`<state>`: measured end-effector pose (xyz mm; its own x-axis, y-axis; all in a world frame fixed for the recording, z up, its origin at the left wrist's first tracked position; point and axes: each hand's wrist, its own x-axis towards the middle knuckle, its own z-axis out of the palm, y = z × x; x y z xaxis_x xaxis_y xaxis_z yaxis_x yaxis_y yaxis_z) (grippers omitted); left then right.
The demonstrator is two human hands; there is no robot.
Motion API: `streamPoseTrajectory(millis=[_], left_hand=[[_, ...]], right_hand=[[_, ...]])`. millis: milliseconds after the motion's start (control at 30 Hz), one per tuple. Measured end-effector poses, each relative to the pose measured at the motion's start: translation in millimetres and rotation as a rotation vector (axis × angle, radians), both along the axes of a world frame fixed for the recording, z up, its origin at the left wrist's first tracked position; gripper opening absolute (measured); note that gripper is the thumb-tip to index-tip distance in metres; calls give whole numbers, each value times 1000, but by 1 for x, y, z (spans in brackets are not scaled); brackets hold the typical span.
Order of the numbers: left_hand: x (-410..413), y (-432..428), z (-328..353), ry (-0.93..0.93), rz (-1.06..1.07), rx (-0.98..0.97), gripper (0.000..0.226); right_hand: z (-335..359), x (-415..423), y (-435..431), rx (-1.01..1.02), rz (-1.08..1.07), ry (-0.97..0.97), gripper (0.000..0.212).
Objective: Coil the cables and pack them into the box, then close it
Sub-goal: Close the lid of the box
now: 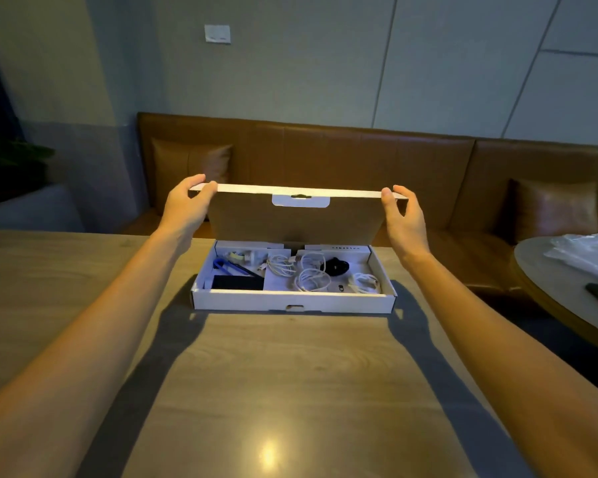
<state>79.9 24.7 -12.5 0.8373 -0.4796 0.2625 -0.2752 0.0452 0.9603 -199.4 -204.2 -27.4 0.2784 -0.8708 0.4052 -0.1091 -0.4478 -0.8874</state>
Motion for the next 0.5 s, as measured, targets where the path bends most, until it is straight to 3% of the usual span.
streamPoseTrajectory(millis=[233,500], left_hand=[[-21,23,-18,-34,85,163,49],[-51,43,-70,-14,142,313,43]], right_hand=[[-25,-25,30,-25,-49,58,45],[-70,-46,59,38,-38,190,45]])
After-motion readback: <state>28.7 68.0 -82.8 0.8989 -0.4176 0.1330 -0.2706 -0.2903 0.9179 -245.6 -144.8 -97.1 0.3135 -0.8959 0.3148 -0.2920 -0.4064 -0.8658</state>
